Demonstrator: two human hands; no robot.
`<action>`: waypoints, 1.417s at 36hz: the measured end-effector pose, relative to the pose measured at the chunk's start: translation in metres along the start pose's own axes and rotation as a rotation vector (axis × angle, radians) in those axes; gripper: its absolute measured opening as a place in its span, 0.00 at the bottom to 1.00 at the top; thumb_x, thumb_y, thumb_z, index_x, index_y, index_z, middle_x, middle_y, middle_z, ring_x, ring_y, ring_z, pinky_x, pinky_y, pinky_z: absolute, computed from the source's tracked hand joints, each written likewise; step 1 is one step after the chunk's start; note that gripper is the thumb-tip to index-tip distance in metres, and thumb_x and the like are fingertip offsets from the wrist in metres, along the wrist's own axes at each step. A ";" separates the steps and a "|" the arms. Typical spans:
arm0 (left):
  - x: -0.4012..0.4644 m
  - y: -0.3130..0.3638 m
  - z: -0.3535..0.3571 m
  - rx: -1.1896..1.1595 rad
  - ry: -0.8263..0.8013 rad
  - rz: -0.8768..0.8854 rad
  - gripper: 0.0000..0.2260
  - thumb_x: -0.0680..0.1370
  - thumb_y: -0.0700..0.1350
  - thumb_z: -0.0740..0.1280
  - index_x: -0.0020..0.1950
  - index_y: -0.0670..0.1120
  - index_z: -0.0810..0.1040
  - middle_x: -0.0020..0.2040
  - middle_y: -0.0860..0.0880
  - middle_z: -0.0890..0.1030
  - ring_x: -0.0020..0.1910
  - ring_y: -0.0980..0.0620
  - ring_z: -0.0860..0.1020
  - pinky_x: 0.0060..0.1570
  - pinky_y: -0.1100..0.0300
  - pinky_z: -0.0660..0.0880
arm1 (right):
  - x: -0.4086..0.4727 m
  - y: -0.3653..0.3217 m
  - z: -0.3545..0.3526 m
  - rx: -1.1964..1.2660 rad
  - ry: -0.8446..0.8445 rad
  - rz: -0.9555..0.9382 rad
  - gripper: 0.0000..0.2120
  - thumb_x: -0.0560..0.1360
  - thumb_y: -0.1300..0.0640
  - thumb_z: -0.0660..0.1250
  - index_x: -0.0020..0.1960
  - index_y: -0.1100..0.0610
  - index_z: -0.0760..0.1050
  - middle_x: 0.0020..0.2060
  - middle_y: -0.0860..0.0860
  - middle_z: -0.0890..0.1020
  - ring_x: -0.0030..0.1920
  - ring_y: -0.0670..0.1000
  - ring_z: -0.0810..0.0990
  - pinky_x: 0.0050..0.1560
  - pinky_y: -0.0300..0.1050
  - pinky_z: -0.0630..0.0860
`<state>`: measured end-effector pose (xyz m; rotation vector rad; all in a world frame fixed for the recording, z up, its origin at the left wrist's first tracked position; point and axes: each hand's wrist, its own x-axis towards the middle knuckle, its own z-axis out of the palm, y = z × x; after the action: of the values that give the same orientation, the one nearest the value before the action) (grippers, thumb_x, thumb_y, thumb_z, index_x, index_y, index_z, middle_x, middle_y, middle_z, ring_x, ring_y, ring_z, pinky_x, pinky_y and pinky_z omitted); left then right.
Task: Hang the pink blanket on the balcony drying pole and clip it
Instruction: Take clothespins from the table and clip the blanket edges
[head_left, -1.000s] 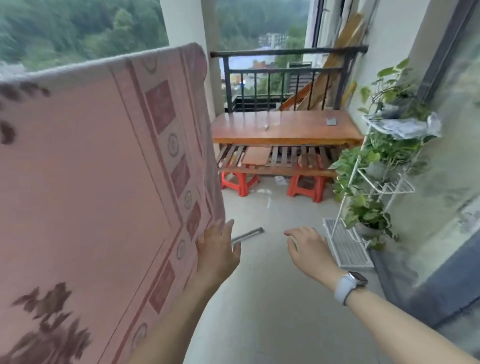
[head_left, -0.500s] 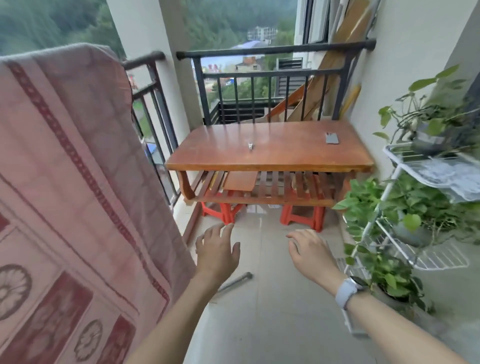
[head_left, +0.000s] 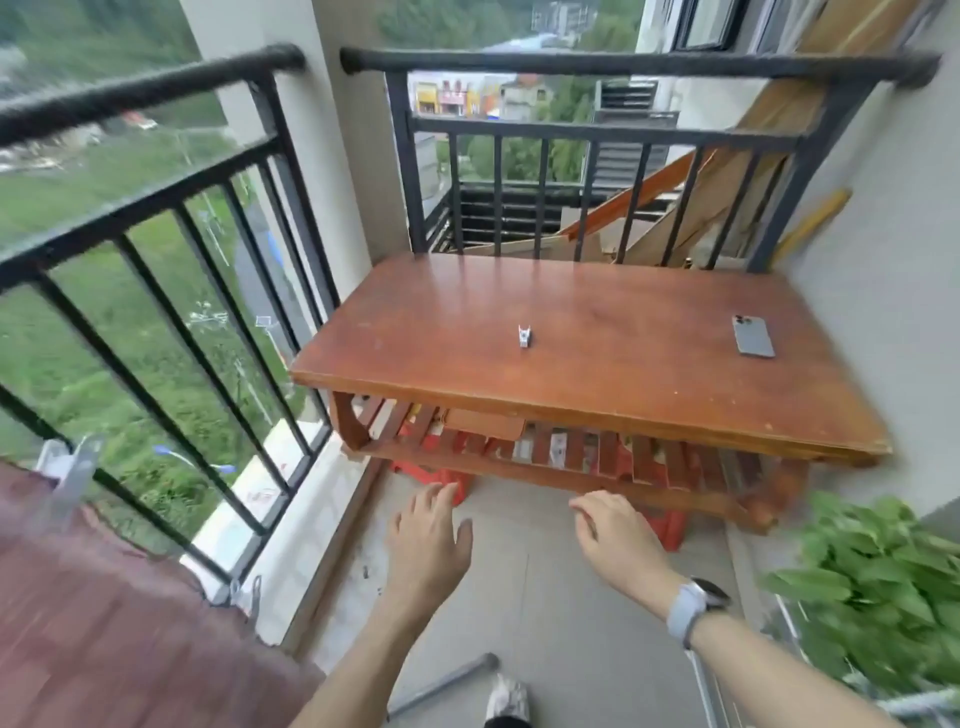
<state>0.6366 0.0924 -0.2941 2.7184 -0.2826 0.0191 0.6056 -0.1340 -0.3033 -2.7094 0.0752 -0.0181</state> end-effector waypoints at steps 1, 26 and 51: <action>0.022 -0.001 0.005 -0.017 0.008 0.000 0.18 0.74 0.47 0.65 0.64 0.46 0.72 0.61 0.46 0.75 0.61 0.42 0.73 0.57 0.49 0.68 | 0.022 0.002 -0.001 0.003 -0.028 0.007 0.15 0.78 0.56 0.54 0.61 0.55 0.73 0.59 0.49 0.76 0.60 0.51 0.71 0.59 0.44 0.67; 0.368 -0.002 0.148 0.043 -0.339 -0.415 0.26 0.77 0.50 0.59 0.74 0.48 0.57 0.74 0.43 0.57 0.73 0.42 0.53 0.69 0.44 0.56 | 0.450 0.092 0.053 0.176 -0.380 0.264 0.20 0.77 0.57 0.56 0.68 0.61 0.64 0.58 0.59 0.75 0.61 0.58 0.71 0.62 0.50 0.68; 0.356 -0.018 0.155 -0.167 -0.152 -0.830 0.24 0.79 0.52 0.55 0.74 0.51 0.55 0.76 0.46 0.51 0.75 0.46 0.51 0.71 0.50 0.54 | 0.512 0.026 0.100 0.249 -0.568 -0.023 0.18 0.76 0.59 0.59 0.65 0.59 0.63 0.62 0.56 0.69 0.59 0.57 0.72 0.53 0.44 0.66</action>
<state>0.9845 -0.0220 -0.4243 2.4670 0.7711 -0.4208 1.1176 -0.1449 -0.4044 -2.3683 -0.1201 0.6828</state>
